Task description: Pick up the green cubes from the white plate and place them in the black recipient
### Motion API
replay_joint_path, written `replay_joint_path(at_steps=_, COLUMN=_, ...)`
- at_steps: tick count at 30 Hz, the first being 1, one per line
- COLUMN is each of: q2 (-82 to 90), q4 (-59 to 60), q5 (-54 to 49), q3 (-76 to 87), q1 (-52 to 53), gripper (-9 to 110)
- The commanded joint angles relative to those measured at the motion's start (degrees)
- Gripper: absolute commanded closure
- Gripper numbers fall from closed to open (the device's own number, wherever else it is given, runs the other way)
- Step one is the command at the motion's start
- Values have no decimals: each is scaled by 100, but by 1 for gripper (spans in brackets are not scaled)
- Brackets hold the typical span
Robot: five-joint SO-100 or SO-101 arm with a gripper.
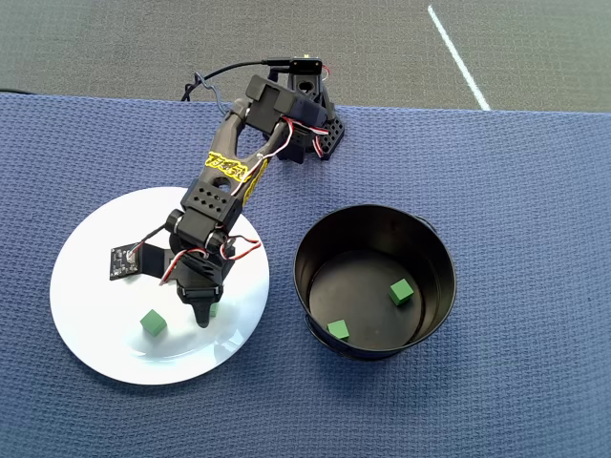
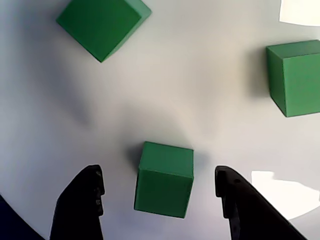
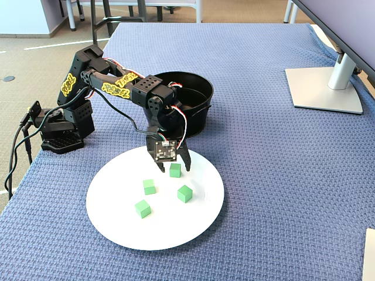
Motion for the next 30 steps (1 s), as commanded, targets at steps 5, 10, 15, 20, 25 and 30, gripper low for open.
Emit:
replay_joint_path(at_steps=5, q2=53, q4=-141, q5=-79, q3=-97, q1=-9, gripper=82)
replay_joint_path(at_steps=10, q2=141, q4=-237, q5=-88, q3=114, q1=-53, gripper=83)
replay_joint_path(at_steps=15, q2=185, q4=-290, q5=-35, q3=141, q1=-53, gripper=102)
replay_joint_path(at_steps=20, q2=229, q4=-404, q5=26, q3=185, q1=-26, gripper=102)
replay_joint_path(at_steps=25, q2=571, q4=-369, q5=237, q3=149, q1=53, gripper=102)
replay_joint_path(at_steps=30, q2=1758, q4=352, q5=703, q3=-141, q1=334, gripper=102)
